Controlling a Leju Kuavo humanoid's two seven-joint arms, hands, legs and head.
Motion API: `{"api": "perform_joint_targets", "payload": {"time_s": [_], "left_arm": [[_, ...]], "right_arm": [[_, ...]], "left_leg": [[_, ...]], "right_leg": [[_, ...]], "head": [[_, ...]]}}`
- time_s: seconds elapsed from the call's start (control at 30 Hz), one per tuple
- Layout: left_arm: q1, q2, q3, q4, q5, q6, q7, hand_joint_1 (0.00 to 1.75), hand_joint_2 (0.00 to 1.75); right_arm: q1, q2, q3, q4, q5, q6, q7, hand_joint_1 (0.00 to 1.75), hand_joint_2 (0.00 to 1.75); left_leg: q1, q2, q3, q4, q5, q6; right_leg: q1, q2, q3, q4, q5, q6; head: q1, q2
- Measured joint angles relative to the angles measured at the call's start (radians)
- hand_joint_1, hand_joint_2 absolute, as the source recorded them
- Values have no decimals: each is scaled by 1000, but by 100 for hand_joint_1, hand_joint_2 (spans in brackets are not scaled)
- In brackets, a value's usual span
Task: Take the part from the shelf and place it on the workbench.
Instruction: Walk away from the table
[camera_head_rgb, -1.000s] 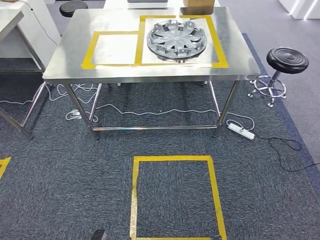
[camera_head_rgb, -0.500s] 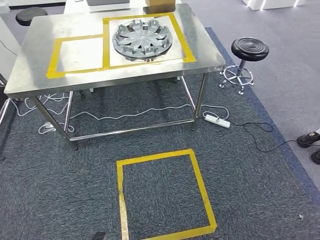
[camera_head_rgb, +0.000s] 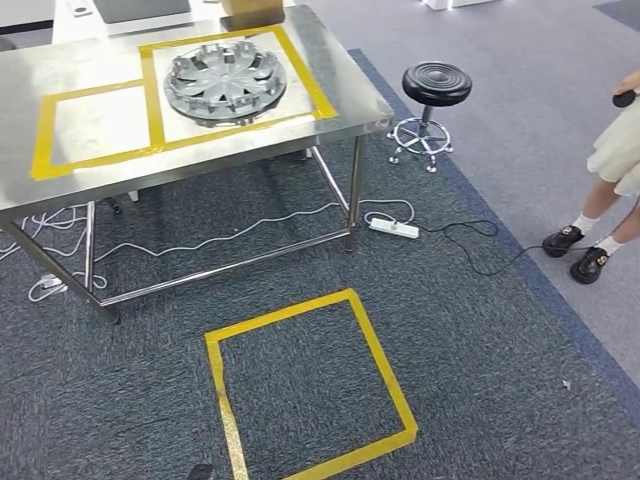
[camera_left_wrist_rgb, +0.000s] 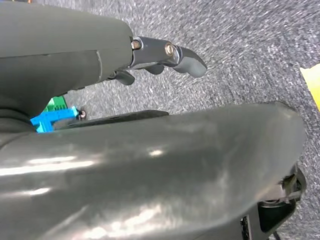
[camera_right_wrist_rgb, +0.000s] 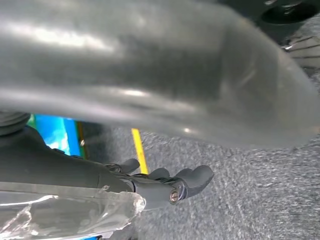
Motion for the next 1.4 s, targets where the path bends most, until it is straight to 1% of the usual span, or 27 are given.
{"api": "perform_joint_targets", "payload": {"time_s": [0.07, 0.13, 0.2, 0.27, 0.3, 0.33, 0.4, 0.47, 0.53, 0.57, 0.6, 0.67, 0.73, 0.77, 0.8, 0.83, 0.87, 0.9, 0.97, 1.03, 1.1, 1.17, 1.23, 1.3, 1.33, 1.37, 1.4], "left_arm": [[-1, 0, 0, 0, 1, 0, 0, 0, 0], [-3, -1, 0, 0, 2, 0, -1, 0, 0], [-3, -2, 0, 0, 2, 0, -1, 0, 0], [-1, -1, 0, 0, 3, 1, -2, 0, 0], [1, 0, 0, 0, 3, 1, -2, 0, 0], [1, 0, 0, 0, 3, 1, -2, 0, 0], [0, 1, 0, 0, 3, 1, -2, 0, 0], [-1, 0, 0, 0, 3, 1, -2, 0, 0], [-3, 0, 0, 0, 3, 1, -2, 0, 0], [-4, 0, 0, 0, 3, 1, -2, 0, 0], [-4, -1, 0, 0, 3, 1, -2, 0, 0], [-4, -3, 0, 0, 3, 1, -2, 0, 0], [-1, -4, 0, 0, 3, 1, -2, 0, 0], [1, -4, 1, 0, 3, 0, -2, 0, 0], [2, -4, 1, 0, 3, 0, -2, 0, 0], [2, -4, 1, 0, 3, 0, -2, 0, 0], [1, -4, 1, 0, 3, 0, -2, 0, 0], [0, -4, 1, 0, 3, 0, -2, 0, 0], [0, -5, 1, 0, 3, 0, -2, 0, 0], [0, -5, 1, 0, 3, 0, -2, 0, 0], [-1, -5, 1, 0, 3, 0, -2, 0, 0], [-3, -6, 1, 0, 3, 0, -2, 0, 0], [-3, -7, 1, 0, 3, 0, -2, 0, 0], [0, -6, 1, 0, 3, 1, -2, 0, 0], [1, -5, 1, 0, 3, 1, -2, 0, 0], [1, -5, 1, 0, 3, 1, -2, 0, 0], [1, -5, 1, 0, 3, 1, -2, 0, 0]], "right_arm": [[0, 0, -2, 0, -1, -1, 1, 0, 0], [2, 0, -3, 0, -3, -1, 2, 0, 0], [2, 1, -3, 0, -3, -1, 3, 0, 0], [2, 2, -3, 0, -2, -2, 3, 0, 0], [3, 2, -4, 0, -2, -2, 3, 0, 0], [4, 2, -4, 0, -2, -2, 3, 0, 0], [5, 3, -6, 0, -2, -2, 3, 0, 0], [3, 3, -6, 0, -2, -2, 3, 0, 0], [2, 2, -7, 0, -2, -2, 3, 0, 0], [5, 2, -7, 0, -2, -2, 3, 0, 0], [8, 2, -8, 1, -2, -2, 3, 0, 0], [10, 2, -9, 1, -2, -2, 4, 0, 0], [6, 2, -9, 1, -3, -2, 5, 0, 0], [4, 2, -10, 1, -3, -2, 6, 0, 0], [3, 2, -10, 1, -4, -2, 7, 0, 0], [5, 2, -12, 1, -4, -2, 8, 0, 0], [7, 2, -13, 1, -4, -2, 10, 0, 0], [8, 2, -15, 1, -4, -2, 11, 0, 0], [5, 3, -18, 2, -4, -2, 11, 0, 0], [0, 3, -19, 2, -3, -2, 11, 0, 0], [0, 3, -21, 2, -3, -2, 11, 0, 0], [2, 3, -23, 2, -4, -2, 12, 0, 0], [2, 3, -25, 2, -6, -1, 13, 0, 0], [2, 4, -25, 2, -7, 0, 14, 0, 0], [2, 5, -26, 2, -7, 0, 14, 0, 0], [3, 5, -26, 2, -8, 0, 15, 0, 0], [4, 5, -26, 2, -8, 0, 16, 0, 0]], "left_leg": [[0, 18, 3, -2, -1, -11], [4, -6, -1, 14, -19, -25], [8, -58, -38, 100, -74, -35], [9, -79, -101, 227, -130, -38], [9, -80, -122, 266, -136, -39], [10, -80, -128, 270, -122, -40], [15, -94, -88, 179, -53, -40], [22, -138, -30, 55, -3, -38], [24, -163, -8, 4, 4, -31], [23, -155, -8, 1, 4, -23], [22, -145, -8, -1, 7, -16], [24, -122, -8, -5, 12, -1], [21, -94, -8, -6, 13, 7], [19, -79, -8, -6, 12, 9], [17, -65, -8, -5, 11, 10], [16, -51, -7, -5, 10, 10], [16, -39, -6, -5, 8, 9], [16, -28, -3, -5, 6, 7], [11, -8, 3, -3, -1, -3], [5, 10, 8, -1, -6, -13], [6, 24, 12, -2, -8, -24], [11, -11, 6, 15, -27, -36], [14, -63, -35, 102, -81, -43], [13, -77, -102, 232, -135, -43], [13, -79, -125, 270, -139, -41], [13, -80, -132, 276, -124, -39], [13, -85, -121, 243, -91, -35]], "right_leg": [[2, 21, -5, -4, 4, -14], [-2, 43, -6, -9, 10, -27], [-6, 66, -6, -12, 16, -37], [-7, 92, -10, -12, 18, -41], [-7, 106, -12, -12, 19, -42], [-8, 121, -12, -11, 20, -41], [-10, 149, -12, -11, 22, -36], [-9, 176, -16, -8, 24, -25], [-10, 197, -25, -9, 28, -11], [-13, 206, -29, -12, 31, -4], [-15, 205, -32, -13, 32, 3], [-13, 166, -53, 24, 6, 11], [-10, 109, -107, 142, -61, 15], [-10, 94, -138, 211, -94, 16], [-10, 86, -160, 261, -111, 17], [-10, 82, -164, 278, -111, 18], [-10, 77, -148, 253, -91, 17], [-10, 66, -113, 194, -60, 16], [-7, 19, -36, 60, -10, 9], [-3, 0, -8, 5, 1, -3], [-2, 25, -13, 5, 4, -18], [-5, 48, -16, 2, 8, -29], [-9, 72, -18, 1, 12, -37], [-8, 99, -21, 1, 13, -42], [-8, 113, -21, 1, 13, -42], [-8, 128, -21, 1, 14, -41], [-8, 143, -21, 1, 15, -40]], "head": [[-2, 0], [-4, 0], [-8, 0], [-10, 0], [-10, 0], [-10, 0], [-10, 0], [-12, 0], [-14, 0], [-14, 0], [-14, 0], [-7, 0], [2, 0], [3, 0], [3, 0], [3, 0], [3, 0], [4, 0], [4, 0], [-1, 0], [-4, 0], [-5, 0], [-8, 0], [-10, 0], [-10, 0], [-10, 0], [-10, 0]]}}
